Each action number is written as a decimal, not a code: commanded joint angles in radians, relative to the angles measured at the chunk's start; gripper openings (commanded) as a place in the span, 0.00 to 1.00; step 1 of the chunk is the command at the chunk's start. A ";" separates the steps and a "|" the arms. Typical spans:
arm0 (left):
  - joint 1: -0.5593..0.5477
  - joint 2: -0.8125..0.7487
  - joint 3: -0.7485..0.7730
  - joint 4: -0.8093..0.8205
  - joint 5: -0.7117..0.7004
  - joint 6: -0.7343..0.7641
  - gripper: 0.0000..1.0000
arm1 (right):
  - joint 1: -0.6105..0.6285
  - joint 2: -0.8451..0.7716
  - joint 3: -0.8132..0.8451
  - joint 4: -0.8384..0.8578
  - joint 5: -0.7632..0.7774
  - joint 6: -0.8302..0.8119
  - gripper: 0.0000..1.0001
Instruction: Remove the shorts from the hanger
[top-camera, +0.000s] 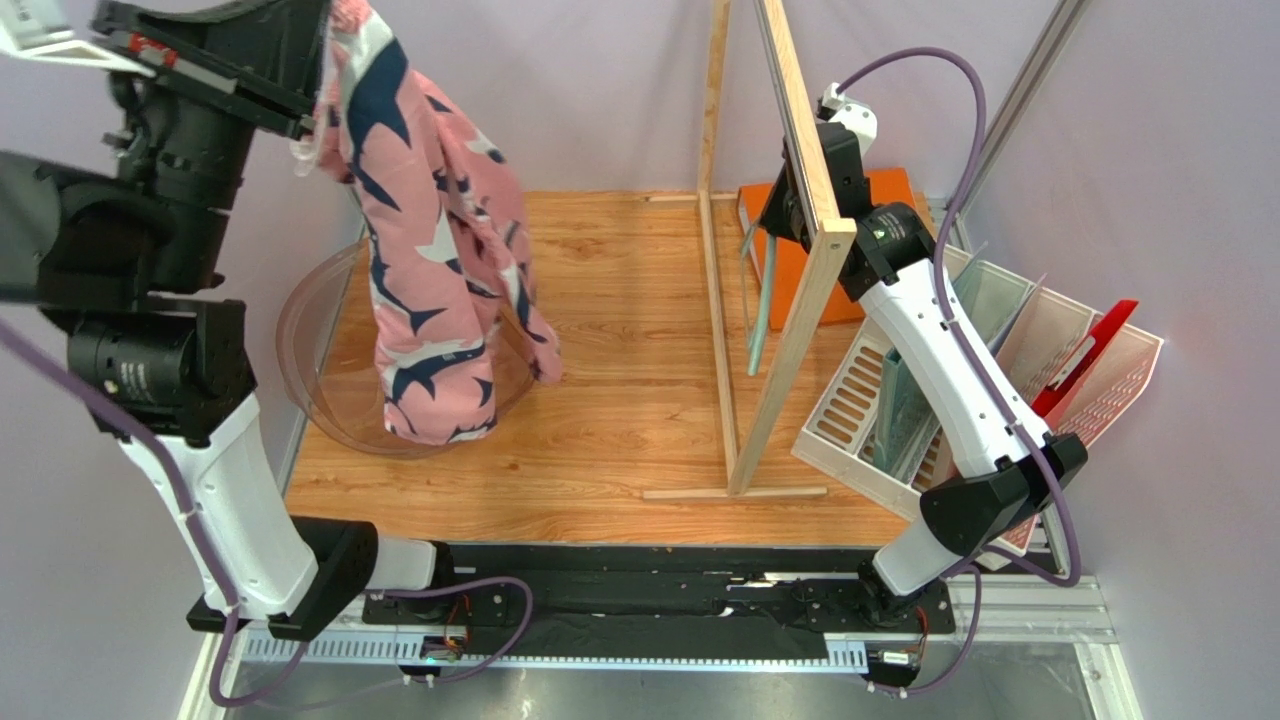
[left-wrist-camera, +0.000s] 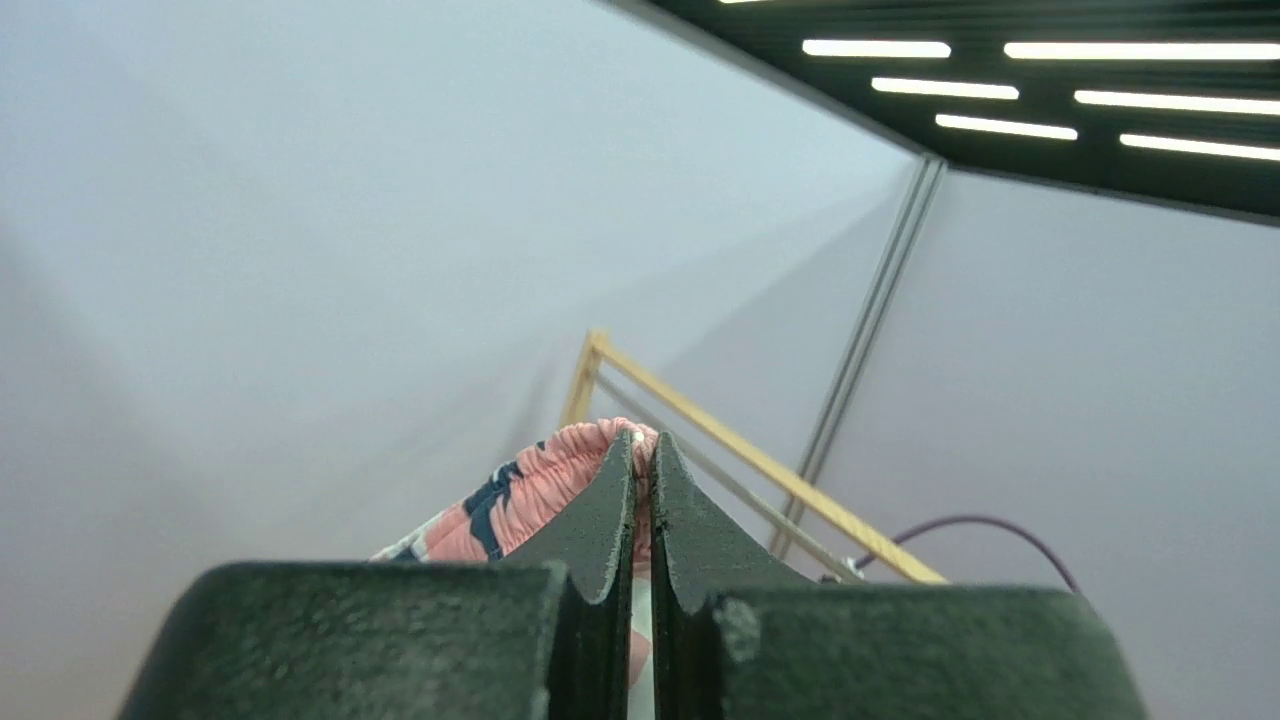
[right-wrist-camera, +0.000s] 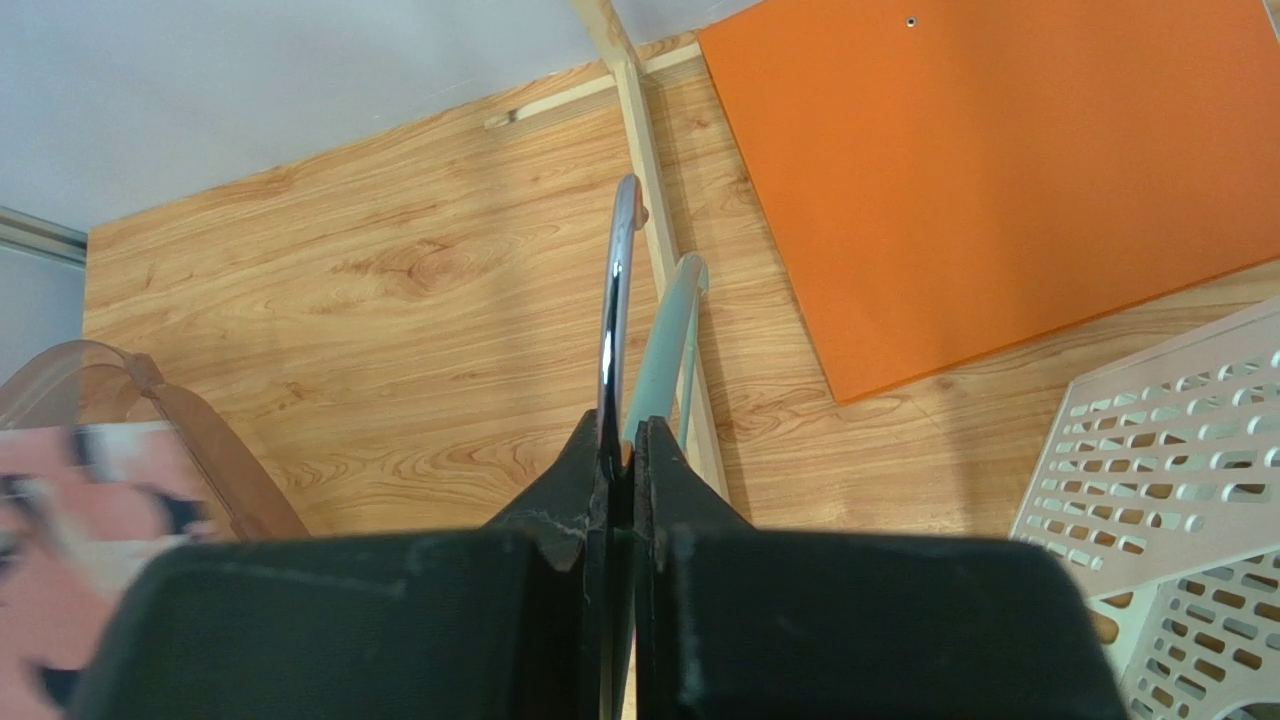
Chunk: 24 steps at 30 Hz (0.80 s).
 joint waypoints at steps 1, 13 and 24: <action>0.009 0.001 0.072 0.106 -0.070 0.122 0.00 | -0.001 -0.035 0.004 0.015 0.019 0.017 0.00; 0.113 -0.084 -0.238 0.083 -0.181 0.225 0.00 | 0.000 -0.050 0.038 -0.025 -0.047 0.029 0.00; 0.311 0.090 -0.271 0.156 0.034 0.118 0.00 | 0.002 -0.070 0.006 -0.021 -0.069 0.022 0.00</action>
